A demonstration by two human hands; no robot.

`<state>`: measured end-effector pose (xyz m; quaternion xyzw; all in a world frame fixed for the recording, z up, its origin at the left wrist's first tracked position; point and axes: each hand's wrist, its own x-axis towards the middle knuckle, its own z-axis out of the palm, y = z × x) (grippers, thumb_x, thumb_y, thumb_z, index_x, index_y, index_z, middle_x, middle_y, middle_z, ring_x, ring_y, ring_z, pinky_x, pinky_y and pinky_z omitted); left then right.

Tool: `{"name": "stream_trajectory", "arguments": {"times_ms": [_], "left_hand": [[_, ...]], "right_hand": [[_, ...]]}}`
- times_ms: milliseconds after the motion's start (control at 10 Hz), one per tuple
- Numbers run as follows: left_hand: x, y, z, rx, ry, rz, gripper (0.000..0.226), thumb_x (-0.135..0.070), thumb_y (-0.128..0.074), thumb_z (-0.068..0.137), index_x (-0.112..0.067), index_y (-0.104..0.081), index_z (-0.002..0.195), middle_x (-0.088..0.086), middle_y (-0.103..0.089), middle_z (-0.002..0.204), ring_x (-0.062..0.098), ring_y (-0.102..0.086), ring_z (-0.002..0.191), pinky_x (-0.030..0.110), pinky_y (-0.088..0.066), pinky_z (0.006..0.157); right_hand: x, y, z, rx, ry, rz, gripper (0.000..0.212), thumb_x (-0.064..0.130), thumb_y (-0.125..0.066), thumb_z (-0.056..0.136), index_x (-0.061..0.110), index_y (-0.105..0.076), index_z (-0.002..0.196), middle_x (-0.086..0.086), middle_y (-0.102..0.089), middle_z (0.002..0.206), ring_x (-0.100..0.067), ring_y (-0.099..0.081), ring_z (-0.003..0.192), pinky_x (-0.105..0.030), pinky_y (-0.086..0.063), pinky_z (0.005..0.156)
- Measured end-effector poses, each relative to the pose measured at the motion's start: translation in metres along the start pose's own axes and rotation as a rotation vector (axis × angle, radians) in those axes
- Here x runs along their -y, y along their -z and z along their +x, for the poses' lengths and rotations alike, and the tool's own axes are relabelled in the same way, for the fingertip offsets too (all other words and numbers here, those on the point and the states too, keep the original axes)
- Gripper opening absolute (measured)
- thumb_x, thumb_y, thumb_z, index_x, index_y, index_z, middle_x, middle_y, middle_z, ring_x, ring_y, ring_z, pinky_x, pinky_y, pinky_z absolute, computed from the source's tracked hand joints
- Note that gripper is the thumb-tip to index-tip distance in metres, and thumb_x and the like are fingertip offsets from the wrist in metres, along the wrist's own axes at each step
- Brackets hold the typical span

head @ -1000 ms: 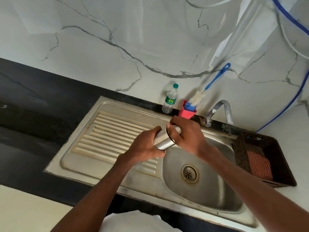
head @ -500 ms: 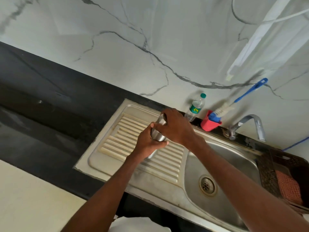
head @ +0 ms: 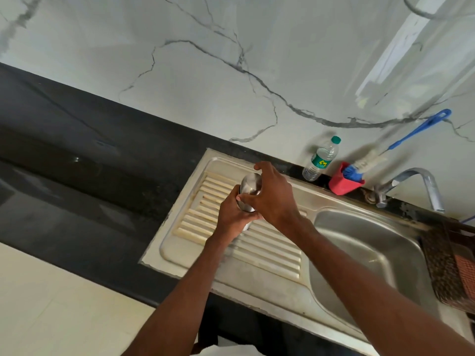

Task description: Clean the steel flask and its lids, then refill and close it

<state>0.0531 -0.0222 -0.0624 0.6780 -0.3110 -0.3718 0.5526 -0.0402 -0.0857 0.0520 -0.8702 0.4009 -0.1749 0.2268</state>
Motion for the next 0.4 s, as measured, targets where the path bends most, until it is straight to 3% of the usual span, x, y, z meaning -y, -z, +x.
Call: {"name": "stream_trajectory", "arguments": {"times_ms": [200,300,400], "left_hand": [[0.009,0.002,0.005,0.041,0.018,0.01,0.085,-0.032,-0.101,0.057,-0.038,-0.058,0.13,-0.003,-0.078,0.113,0.021,-0.076,0.105,0.057,-0.063,0.085],[0.01,0.006,0.003,0.075,0.04,0.049,0.089,-0.031,-0.101,0.057,-0.037,-0.054,0.133,-0.005,-0.076,0.116,0.019,-0.073,0.11,0.052,-0.063,0.089],[0.006,0.01,-0.008,0.069,-0.006,0.094,0.098,-0.025,-0.101,0.063,-0.033,-0.045,0.143,-0.009,-0.063,0.135,0.013,-0.062,0.126,0.037,-0.058,0.101]], "right_hand": [[-0.008,-0.001,-0.002,0.004,-0.008,0.037,0.081,0.05,-0.09,0.07,0.021,-0.049,0.133,0.003,-0.061,0.125,-0.016,-0.062,0.104,-0.028,-0.045,0.079],[-0.014,-0.002,-0.004,0.02,0.006,0.047,0.077,0.057,-0.086,0.071,0.024,-0.052,0.131,0.005,-0.057,0.122,-0.017,-0.059,0.105,-0.03,-0.046,0.078],[-0.022,0.0,-0.008,0.058,0.003,0.106,0.084,0.055,-0.087,0.071,0.026,-0.047,0.138,0.005,-0.055,0.13,-0.018,-0.059,0.112,-0.033,-0.049,0.085]]}}
